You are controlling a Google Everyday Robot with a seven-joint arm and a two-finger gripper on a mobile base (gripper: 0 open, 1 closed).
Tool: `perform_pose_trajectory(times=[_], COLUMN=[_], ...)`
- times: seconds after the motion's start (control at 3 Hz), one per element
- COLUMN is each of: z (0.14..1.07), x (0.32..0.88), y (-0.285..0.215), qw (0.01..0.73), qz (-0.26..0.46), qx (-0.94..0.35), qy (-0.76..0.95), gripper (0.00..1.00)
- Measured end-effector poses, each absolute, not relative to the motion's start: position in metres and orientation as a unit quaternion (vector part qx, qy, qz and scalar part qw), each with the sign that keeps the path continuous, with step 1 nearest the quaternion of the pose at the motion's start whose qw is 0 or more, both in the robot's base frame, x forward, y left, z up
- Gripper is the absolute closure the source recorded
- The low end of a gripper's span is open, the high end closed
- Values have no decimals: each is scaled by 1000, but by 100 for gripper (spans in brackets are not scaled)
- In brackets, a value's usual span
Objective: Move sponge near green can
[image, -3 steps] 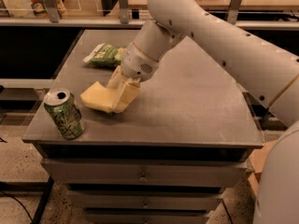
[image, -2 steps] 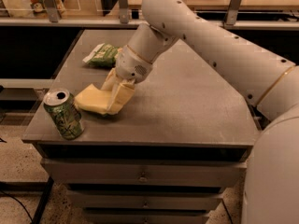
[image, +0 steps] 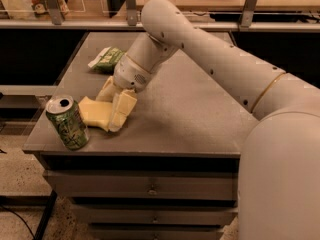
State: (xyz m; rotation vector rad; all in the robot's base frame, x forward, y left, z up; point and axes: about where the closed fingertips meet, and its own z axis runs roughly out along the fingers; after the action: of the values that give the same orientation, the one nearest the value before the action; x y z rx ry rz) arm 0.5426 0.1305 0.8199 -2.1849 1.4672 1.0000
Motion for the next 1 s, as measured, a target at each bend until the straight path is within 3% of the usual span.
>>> perform_pose_trajectory(times=[1.0], z=[838], x=[562], y=[139], qw=[164], qz=[301], qx=[-787], qy=[512], gripper=[0])
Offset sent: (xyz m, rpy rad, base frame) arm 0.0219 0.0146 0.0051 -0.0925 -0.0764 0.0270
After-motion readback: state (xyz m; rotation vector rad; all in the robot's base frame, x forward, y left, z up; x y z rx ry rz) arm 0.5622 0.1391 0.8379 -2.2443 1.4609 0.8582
